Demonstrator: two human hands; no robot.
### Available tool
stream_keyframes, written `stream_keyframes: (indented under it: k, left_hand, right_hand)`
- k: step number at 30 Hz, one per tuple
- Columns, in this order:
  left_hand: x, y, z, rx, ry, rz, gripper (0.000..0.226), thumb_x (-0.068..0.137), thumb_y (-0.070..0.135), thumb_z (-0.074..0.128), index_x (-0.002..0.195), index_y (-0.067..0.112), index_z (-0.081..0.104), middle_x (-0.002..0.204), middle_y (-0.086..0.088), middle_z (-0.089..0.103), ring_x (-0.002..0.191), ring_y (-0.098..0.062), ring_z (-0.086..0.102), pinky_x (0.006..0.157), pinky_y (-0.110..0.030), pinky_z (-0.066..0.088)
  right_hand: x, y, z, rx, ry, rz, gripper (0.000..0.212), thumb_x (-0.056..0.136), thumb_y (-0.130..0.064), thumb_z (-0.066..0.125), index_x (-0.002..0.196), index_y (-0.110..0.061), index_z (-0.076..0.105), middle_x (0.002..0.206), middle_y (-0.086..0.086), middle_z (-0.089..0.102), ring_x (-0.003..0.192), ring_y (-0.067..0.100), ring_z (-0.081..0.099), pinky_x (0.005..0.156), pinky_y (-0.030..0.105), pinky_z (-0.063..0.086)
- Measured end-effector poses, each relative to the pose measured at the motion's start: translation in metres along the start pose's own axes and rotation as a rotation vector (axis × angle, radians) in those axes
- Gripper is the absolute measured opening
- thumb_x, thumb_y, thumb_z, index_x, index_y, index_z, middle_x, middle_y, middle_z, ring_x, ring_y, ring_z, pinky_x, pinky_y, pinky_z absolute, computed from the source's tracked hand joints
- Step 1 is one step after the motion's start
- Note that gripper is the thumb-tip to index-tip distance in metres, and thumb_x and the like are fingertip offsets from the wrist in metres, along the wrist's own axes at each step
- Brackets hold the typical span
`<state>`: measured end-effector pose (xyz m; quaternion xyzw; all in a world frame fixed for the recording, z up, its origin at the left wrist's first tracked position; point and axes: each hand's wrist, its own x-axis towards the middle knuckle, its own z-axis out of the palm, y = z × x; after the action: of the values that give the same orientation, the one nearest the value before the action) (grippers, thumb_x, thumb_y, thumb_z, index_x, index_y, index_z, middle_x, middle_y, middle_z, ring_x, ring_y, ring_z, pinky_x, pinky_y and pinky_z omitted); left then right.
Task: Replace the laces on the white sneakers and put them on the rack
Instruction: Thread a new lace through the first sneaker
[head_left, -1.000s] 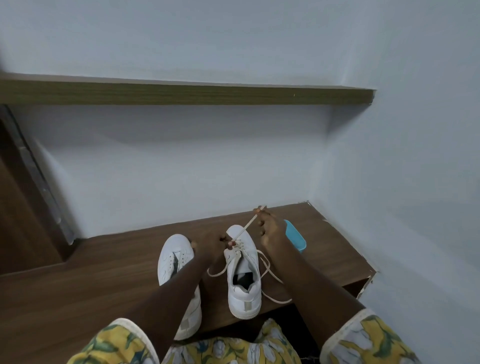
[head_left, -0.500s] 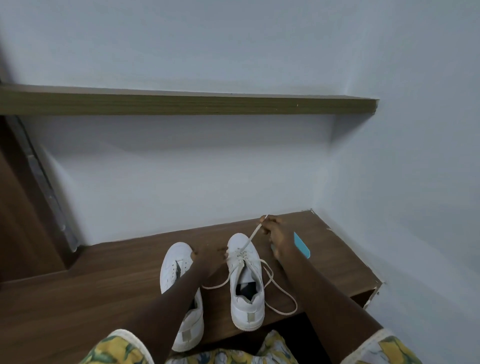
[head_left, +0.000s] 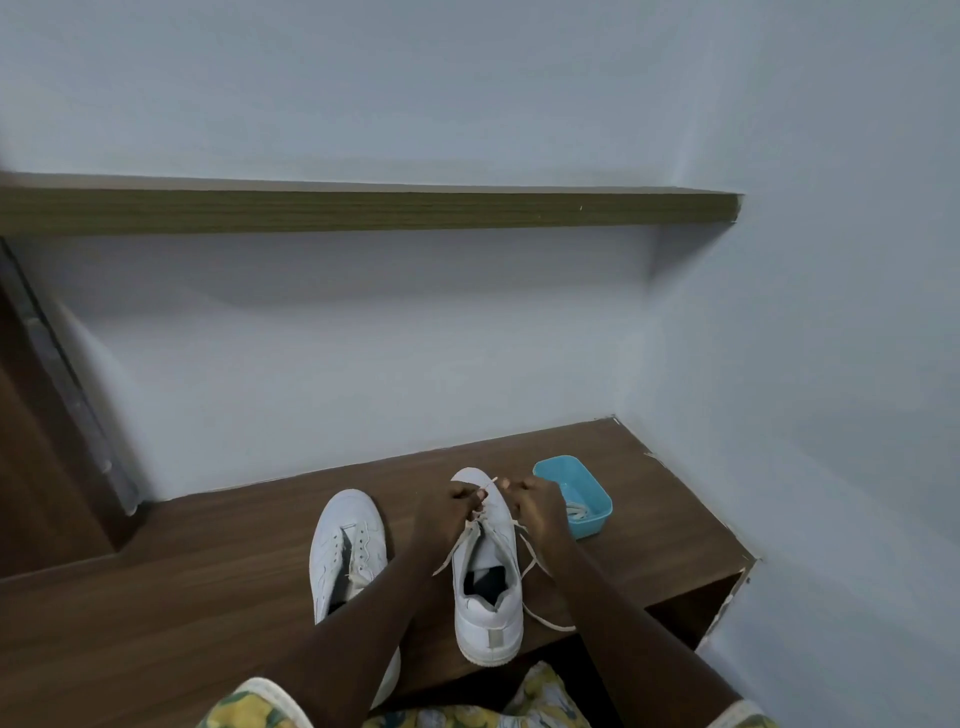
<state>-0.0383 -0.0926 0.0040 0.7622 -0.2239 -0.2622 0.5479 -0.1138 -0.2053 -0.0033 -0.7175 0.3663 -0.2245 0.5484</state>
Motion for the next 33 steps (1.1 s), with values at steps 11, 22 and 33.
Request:
stream_keyframes:
  k: [11, 22, 33]
  left_hand:
    - [-0.002, -0.022, 0.008, 0.587, 0.048, 0.082, 0.027, 0.095, 0.026, 0.052, 0.111, 0.013, 0.070, 0.112, -0.002, 0.068, 0.099, -0.014, 0.060, 0.078, -0.015, 0.038]
    - [0.000, -0.036, 0.023, 0.705, 0.078, 0.161, 0.026, 0.094, 0.026, 0.052, 0.107, 0.011, 0.069, 0.106, -0.006, 0.068, 0.082, -0.012, 0.052, 0.055, -0.010, 0.032]
    - [0.004, -0.032, 0.028, 0.926, 0.086, 0.143, 0.030, 0.095, 0.031, 0.044, 0.100, 0.018, 0.071, 0.097, 0.000, 0.070, 0.087, -0.013, 0.064, 0.065, -0.018, 0.037]
  right_hand:
    - [-0.015, 0.035, 0.019, -0.737, -0.072, -0.191, 0.029, 0.097, -0.018, 0.047, 0.123, -0.010, 0.057, 0.121, 0.007, 0.062, 0.111, 0.018, 0.058, 0.089, 0.022, 0.044]
    - [-0.011, 0.044, 0.013, -0.502, -0.017, -0.023, 0.026, 0.090, -0.013, 0.057, 0.113, -0.007, 0.068, 0.113, 0.007, 0.068, 0.105, 0.018, 0.062, 0.088, 0.021, 0.042]
    - [-0.011, 0.047, 0.014, -0.416, -0.013, 0.026, 0.028, 0.090, -0.008, 0.055, 0.116, -0.006, 0.066, 0.117, 0.009, 0.067, 0.108, 0.019, 0.060, 0.087, 0.018, 0.040]
